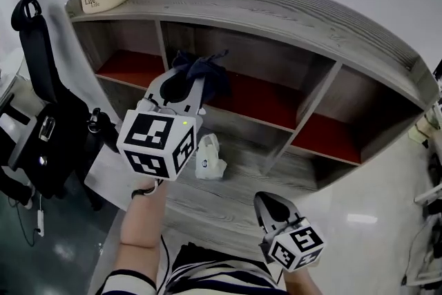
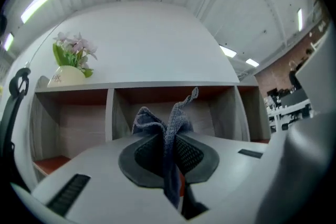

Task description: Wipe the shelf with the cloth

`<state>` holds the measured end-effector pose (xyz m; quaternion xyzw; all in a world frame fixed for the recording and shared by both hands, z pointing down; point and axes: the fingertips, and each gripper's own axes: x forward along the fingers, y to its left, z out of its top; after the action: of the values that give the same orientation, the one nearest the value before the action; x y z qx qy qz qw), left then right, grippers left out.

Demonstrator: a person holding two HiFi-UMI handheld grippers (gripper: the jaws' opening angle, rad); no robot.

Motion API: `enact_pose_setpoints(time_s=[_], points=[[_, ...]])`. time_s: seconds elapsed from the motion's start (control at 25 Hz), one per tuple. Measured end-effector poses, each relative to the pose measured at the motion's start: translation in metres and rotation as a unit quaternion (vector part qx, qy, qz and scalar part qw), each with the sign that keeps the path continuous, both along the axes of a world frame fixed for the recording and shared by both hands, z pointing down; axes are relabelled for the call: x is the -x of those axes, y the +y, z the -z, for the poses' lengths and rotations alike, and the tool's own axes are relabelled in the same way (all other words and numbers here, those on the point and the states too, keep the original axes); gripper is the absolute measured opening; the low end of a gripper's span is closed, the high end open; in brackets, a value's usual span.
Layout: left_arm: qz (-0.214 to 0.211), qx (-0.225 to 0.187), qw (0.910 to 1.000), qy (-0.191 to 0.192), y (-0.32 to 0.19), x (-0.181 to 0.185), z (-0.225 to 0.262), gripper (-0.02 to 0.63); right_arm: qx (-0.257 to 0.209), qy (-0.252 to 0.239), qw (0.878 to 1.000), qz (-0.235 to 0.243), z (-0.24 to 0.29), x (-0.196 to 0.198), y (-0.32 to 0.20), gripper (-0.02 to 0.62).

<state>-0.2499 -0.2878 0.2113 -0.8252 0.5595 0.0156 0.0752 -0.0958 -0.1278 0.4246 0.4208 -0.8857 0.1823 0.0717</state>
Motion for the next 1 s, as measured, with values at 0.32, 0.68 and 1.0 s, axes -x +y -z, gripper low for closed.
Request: enact_pose_setpoints(time_s=[0.32,0.68,1.0], points=[[0.15,-0.059,0.9792,-0.123,-0.025,0.012,-0.004,0.035,-0.011,0.009,1.0,0.0,0.007,-0.011,-0.012,0.026],[0.164,0.0,0.9316,-0.324,-0.053,-0.023,-0.051,0.035,-0.014,0.013,0.999,0.03,0.012,-0.012,-0.016,0.026],[0.137,0.109,0.9236,-0.341,-0.076,-0.02,-0.085,0.035,-0.009,0.01,1.0,0.025,0.011,-0.026,-0.019,0.026]])
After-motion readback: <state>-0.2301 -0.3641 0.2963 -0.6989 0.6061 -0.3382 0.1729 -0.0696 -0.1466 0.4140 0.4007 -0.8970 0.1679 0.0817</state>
